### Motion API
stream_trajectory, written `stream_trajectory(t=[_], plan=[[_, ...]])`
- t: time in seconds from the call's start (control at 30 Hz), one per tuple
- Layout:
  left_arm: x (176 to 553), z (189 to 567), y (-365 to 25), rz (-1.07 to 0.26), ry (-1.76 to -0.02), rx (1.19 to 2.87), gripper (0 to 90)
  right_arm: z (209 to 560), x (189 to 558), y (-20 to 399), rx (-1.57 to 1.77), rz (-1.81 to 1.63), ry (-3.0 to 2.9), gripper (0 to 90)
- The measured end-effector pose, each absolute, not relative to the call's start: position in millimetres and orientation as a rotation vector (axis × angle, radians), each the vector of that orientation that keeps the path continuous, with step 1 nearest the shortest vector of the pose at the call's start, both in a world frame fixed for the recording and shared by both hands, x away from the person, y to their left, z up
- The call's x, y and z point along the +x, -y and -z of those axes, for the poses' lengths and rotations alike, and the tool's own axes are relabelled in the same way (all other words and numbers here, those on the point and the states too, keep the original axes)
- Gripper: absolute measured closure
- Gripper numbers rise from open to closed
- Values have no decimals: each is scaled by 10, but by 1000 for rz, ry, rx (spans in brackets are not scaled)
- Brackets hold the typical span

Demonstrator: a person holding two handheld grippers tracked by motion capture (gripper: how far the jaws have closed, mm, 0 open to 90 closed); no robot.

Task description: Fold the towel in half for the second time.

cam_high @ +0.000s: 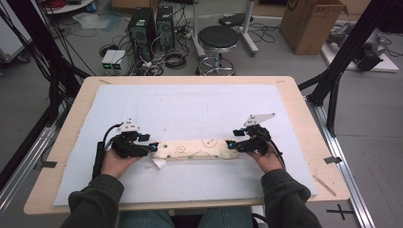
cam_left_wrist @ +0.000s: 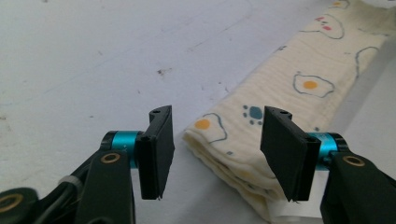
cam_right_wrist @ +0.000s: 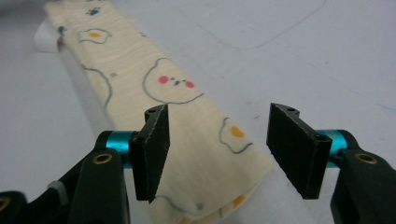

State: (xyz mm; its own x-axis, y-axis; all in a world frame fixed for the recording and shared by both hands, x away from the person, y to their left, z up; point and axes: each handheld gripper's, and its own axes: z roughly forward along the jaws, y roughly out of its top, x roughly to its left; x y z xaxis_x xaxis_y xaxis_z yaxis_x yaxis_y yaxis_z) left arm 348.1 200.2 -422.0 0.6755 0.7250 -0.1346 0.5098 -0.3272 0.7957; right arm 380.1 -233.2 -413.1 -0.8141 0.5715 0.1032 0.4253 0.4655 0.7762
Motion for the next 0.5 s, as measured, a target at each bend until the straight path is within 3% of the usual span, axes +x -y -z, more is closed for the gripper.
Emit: stream_trajectory(t=[0.5], plan=[[3689,4353,-1960,-223,-1050,2033,540,4315,4067,2425,1105,-1212,-2613,595]])
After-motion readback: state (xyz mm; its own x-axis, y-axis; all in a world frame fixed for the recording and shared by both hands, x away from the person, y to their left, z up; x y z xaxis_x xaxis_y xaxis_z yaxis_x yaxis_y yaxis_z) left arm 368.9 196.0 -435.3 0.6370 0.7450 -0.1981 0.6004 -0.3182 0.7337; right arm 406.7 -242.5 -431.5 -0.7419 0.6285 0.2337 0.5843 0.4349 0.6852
